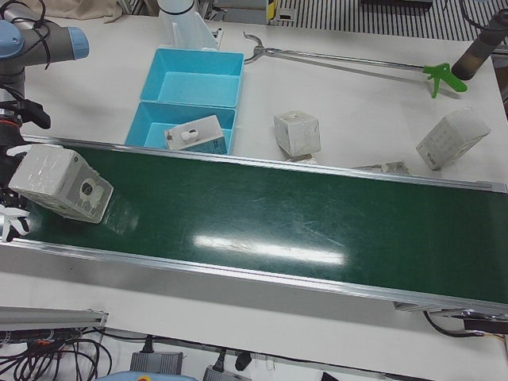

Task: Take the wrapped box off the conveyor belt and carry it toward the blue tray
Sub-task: 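Close the right hand around the wrapped white box on the belt, then lift the box with the right hand and swing it toward the blue tray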

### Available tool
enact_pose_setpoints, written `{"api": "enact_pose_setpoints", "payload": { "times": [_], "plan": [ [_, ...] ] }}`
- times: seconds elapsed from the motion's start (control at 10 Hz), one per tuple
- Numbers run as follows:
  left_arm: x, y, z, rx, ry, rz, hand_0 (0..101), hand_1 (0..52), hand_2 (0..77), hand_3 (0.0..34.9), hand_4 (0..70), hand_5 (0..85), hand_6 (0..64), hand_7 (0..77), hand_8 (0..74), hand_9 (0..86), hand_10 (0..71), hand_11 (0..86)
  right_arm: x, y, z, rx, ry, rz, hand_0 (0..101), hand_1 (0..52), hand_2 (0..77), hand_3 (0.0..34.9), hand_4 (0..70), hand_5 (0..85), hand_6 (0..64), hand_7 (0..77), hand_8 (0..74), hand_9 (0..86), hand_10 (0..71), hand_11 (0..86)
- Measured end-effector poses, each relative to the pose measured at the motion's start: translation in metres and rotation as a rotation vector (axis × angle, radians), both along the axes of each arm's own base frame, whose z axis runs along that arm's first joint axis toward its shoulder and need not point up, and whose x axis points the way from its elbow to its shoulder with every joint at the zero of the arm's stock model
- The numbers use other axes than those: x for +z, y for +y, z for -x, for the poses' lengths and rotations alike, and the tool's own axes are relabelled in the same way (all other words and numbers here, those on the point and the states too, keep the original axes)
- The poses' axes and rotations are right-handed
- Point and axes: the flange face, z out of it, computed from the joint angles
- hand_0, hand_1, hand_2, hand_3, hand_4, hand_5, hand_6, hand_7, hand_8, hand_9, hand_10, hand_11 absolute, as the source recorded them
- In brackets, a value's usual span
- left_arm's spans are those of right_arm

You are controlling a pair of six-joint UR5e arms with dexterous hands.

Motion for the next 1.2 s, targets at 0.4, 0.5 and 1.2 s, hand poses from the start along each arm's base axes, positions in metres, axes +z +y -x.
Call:
{"api": "enact_pose_setpoints", "payload": {
  "times": [0.4, 0.5, 1.2],
  "plan": [
    [0.0, 0.0, 0.0, 0.0, 0.0, 0.0, 0, 0.0, 0.5, 0.0, 0.0, 1.1, 0.5, 0.0, 0.5, 0.5, 0.5, 0.5, 0.001, 0.001, 0.001, -0.002, 0.003, 0.002, 49, 16.4, 13.1, 0.9, 10.4, 28.9, 4.9, 8.2, 0.0, 2.7, 0.0, 0.5],
    [0.0, 0.0, 0.0, 0.0, 0.0, 0.0, 0, 0.0, 0.5, 0.0, 0.0, 1.1, 0.5, 0.5, 0.5, 0.5, 0.5, 0.5, 0.002, 0.0, 0.002, -0.002, 0.005, 0.003, 49, 16.4, 13.1, 0.9, 10.4, 28.9, 5.5, 8.2, 0.0, 2.7, 0.0, 0.5],
    [0.0, 0.0, 0.0, 0.0, 0.0, 0.0, 0, 0.0, 0.5, 0.0, 0.0, 1.1, 0.5, 0.5, 0.5, 0.0, 0.5, 0.5, -0.025, 0.001, -0.025, 0.052, -0.031, -0.008, 58, 7.6, 34.9, 0.0, 21.8, 57.8, 34.4, 34.4, 38.7, 38.2, 30.0, 28.4]
  ]
}}
